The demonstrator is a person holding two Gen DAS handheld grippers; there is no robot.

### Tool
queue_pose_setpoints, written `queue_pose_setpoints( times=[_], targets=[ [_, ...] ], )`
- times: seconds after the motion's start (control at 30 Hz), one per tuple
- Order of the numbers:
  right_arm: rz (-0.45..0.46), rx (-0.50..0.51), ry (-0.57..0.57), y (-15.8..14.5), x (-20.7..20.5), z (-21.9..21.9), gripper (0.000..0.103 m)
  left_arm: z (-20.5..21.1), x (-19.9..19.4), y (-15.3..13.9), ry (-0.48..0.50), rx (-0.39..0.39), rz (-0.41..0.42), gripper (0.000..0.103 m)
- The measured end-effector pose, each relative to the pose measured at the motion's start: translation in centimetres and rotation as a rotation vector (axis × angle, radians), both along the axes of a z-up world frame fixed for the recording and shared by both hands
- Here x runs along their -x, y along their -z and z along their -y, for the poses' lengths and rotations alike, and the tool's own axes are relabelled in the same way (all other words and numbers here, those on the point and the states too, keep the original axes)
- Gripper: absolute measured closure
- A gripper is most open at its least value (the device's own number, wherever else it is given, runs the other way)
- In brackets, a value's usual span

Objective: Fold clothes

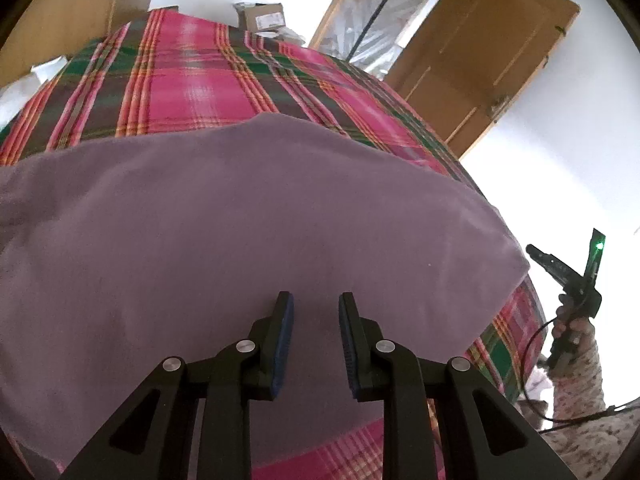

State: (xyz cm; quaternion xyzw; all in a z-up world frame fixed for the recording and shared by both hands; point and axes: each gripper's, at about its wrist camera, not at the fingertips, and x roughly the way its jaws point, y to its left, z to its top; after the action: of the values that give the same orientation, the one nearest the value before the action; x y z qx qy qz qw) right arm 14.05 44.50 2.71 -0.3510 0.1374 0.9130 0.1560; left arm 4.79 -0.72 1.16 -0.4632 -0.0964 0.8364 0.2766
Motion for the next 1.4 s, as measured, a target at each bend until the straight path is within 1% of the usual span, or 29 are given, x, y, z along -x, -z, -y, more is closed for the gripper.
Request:
queue_pose_setpoints(
  times=[0.1, 0.27, 0.37, 0.43, 0.53, 0.63, 0.7, 0.77, 0.8, 0.87, 0.93, 1.0, 1.07, 1.13, 1.2, 1.3, 1.33, 1.37, 1.4],
  targets=[
    [0.042, -0.033, -0.089, 0.7, 1.6, 2.7, 0.075, 0.1, -0.5, 0.1, -0.008, 0.001, -0.007, 0.079],
    [0.070, -0.067, -0.103, 1.9, 1.1, 4.7, 0.073, 0.8, -1.2, 0.3, -0.012, -0.023, -0.021, 0.079],
    [0.097, -0.100, -0.112, 1.8, 0.5, 5.6, 0.073, 1.7, -1.9, 0.4, -0.018, -0.040, -0.020, 0.079],
    [0.095, -0.091, -0.126, 1.3, 0.5, 6.4, 0.073, 2.3, -2.4, 0.4, -0.025, -0.038, -0.023, 0.079],
    [0.056, -0.067, -0.214, 0.5, 1.5, 8.7, 0.072, 3.3, -3.0, 0.3, -0.044, -0.034, -0.029, 0.079],
    [0.052, -0.071, -0.333, 0.6, 3.5, 12.2, 0.072, 4.3, -3.5, 0.3, -0.073, -0.038, -0.035, 0.079],
    [0.076, -0.088, -0.394, 1.2, 4.3, 14.3, 0.072, 5.0, -3.9, 0.4, -0.085, -0.047, -0.038, 0.079],
    [0.096, -0.105, -0.411, 1.8, 4.0, 15.4, 0.071, 5.7, -4.3, 0.5, -0.095, -0.057, -0.040, 0.079],
    [0.092, -0.113, -0.409, 2.1, 3.6, 15.7, 0.070, 6.0, -4.5, 0.6, -0.101, -0.062, -0.042, 0.079],
    [0.091, -0.130, -0.403, 2.1, 2.7, 15.9, 0.066, 6.8, -4.8, 0.7, -0.108, -0.077, -0.042, 0.079],
    [0.095, -0.142, -0.410, 1.8, 2.6, 16.5, 0.066, 7.3, -4.9, 0.6, -0.118, -0.080, -0.045, 0.079],
    [0.082, -0.142, -0.430, 1.1, 2.8, 17.3, 0.065, 8.0, -5.1, 0.4, -0.140, -0.056, -0.058, 0.079],
    [0.049, -0.127, -0.483, 0.3, 3.3, 18.9, 0.062, 9.0, -5.2, 0.3, -0.185, -0.030, -0.074, 0.079],
    [0.026, -0.119, -0.546, -0.1, 4.1, 20.8, 0.060, 10.2, -5.2, 0.4, -0.230, -0.038, -0.074, 0.079],
    [0.037, -0.125, -0.604, 0.1, 4.6, 22.8, 0.060, 11.3, -5.3, 0.6, -0.261, -0.056, -0.069, 0.079],
    [0.055, -0.126, -0.652, 0.8, 4.5, 24.9, 0.060, 12.6, -5.8, 0.7, -0.290, -0.059, -0.070, 0.079],
    [0.062, -0.126, -0.668, 1.0, 4.4, 25.6, 0.057, 12.9, -6.0, 0.7, -0.296, -0.057, -0.071, 0.079],
    [0.068, -0.126, -0.684, 1.2, 4.4, 26.3, 0.052, 13.2, -6.1, 0.7, -0.303, -0.052, -0.071, 0.079],
    [0.074, -0.127, -0.700, 1.4, 4.4, 27.0, 0.051, 13.4, -6.2, 0.7, -0.313, -0.050, -0.070, 0.079]
  ],
)
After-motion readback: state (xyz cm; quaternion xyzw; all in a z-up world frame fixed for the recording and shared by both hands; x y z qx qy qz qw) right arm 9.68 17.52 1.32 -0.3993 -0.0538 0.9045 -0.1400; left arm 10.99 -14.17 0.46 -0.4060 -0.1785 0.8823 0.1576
